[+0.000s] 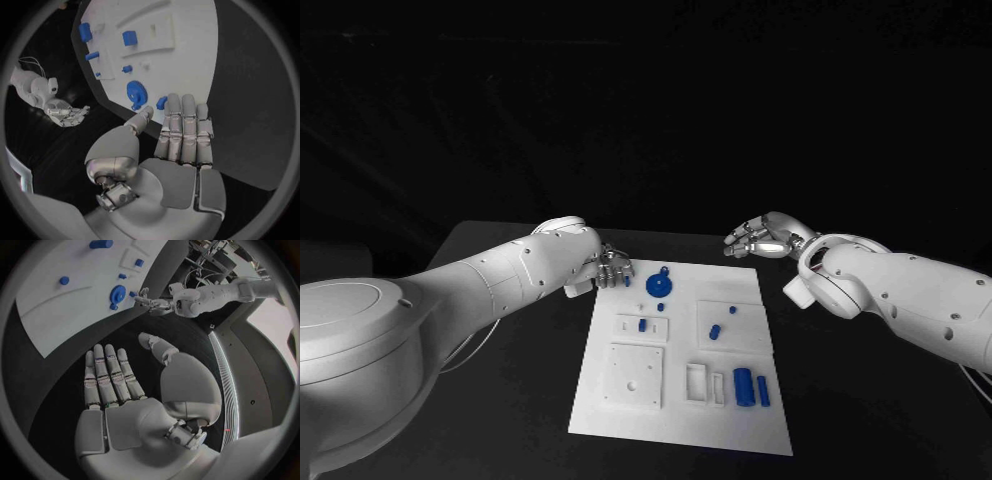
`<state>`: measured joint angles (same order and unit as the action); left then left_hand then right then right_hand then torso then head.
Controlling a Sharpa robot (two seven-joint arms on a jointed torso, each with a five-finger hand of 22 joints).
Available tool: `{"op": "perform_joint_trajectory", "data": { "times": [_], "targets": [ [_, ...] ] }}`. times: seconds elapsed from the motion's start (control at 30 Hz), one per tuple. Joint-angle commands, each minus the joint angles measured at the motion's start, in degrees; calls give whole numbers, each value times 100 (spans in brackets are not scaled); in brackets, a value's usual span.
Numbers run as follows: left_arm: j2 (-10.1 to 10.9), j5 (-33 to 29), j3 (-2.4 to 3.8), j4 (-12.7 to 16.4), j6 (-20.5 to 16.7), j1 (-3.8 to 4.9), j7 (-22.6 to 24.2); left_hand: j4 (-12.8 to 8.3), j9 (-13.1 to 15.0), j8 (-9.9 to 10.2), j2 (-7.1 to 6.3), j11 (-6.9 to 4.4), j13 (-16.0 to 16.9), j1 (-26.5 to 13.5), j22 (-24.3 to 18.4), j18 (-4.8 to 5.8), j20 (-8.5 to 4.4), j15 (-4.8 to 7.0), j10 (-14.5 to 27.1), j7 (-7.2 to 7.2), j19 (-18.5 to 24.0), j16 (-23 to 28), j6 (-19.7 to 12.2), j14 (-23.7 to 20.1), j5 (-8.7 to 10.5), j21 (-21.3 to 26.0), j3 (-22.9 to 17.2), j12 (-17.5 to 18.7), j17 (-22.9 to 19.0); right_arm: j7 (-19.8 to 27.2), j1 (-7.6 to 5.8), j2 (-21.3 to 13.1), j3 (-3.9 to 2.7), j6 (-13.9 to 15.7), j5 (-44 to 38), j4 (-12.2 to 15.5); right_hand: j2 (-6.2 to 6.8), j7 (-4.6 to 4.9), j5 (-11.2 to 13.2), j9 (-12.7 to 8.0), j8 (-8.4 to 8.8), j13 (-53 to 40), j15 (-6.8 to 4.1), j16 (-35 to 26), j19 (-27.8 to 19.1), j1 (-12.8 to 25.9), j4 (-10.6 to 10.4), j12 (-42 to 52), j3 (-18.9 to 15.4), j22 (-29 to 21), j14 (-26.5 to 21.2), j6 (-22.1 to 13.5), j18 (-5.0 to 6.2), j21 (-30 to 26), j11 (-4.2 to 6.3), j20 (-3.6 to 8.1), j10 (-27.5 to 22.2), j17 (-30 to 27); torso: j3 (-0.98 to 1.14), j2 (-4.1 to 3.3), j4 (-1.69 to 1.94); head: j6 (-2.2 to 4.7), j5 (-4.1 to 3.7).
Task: Assemble the parts on the task board
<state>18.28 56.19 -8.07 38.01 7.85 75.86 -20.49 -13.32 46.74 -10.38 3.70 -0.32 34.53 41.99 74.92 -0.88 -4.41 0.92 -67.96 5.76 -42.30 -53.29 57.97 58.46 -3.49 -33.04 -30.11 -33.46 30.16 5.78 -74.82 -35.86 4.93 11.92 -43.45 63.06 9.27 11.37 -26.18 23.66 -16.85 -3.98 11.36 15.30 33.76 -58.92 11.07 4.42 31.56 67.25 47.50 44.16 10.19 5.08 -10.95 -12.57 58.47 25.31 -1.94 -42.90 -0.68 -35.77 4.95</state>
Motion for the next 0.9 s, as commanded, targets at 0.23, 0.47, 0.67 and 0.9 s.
{"op": "perform_joint_trajectory", "data": {
  "times": [0.23, 0.47, 0.67, 0.9],
  "targets": [
    [-48, -100, 3, -51, 44, -4, 84, -40, -12, -32, 29, 13, 4, -27, 124, 88, -116, 2, -46, 1, -25, 36, 11, 23, 21, 35, 4, 25, 7, 55, -3, 2, -5, -6, -38, 21, 2, 114, -20, -7, -28, 3, -1, 17, 39, -53, 24, -25, 15, 10, -35, -10, -38, -37, 5, 15, 30, -7, 0, -6, 0, -3, -10],
    [-62, -100, 2, -95, 64, -20, 80, -46, -16, -34, 49, 13, 5, -25, 123, 88, -117, 2, -47, 0, -27, 37, 12, 24, 20, 35, 1, 27, 9, 56, -3, -1, -6, -6, -38, 24, 2, 114, -20, -8, -28, 3, -1, 18, 40, -52, 23, -25, 16, 12, -35, -11, -39, -40, 5, 15, 31, -9, 0, -6, -5, -14, -18],
    [-98, -95, 1, -145, 70, -45, 80, -74, -22, -40, 72, 11, 6, -5, 123, 88, -120, 4, -51, -1, -28, 38, 13, 28, 19, 35, -7, 29, 13, 55, -7, -9, -6, -4, -38, 35, 3, 115, -21, -9, -29, 3, -1, 20, 41, -51, 22, -25, 17, 15, -36, -10, -39, -43, 5, 15, 32, -10, -1, -4, -2, -21, -33],
    [-161, -70, -1, -198, 74, -68, 86, -106, -29, -47, 103, 10, 8, 17, 124, 88, -121, 5, -54, -2, -30, 41, 13, 30, 12, 36, -18, 32, 17, 54, -11, -2, -7, -7, -38, 61, 3, 115, -21, -10, -30, 3, -2, 21, 42, -50, 21, -25, 17, 18, -36, -10, -39, -46, 5, 15, 32, -12, -2, -9, -8, -34, -43]
  ]
}}
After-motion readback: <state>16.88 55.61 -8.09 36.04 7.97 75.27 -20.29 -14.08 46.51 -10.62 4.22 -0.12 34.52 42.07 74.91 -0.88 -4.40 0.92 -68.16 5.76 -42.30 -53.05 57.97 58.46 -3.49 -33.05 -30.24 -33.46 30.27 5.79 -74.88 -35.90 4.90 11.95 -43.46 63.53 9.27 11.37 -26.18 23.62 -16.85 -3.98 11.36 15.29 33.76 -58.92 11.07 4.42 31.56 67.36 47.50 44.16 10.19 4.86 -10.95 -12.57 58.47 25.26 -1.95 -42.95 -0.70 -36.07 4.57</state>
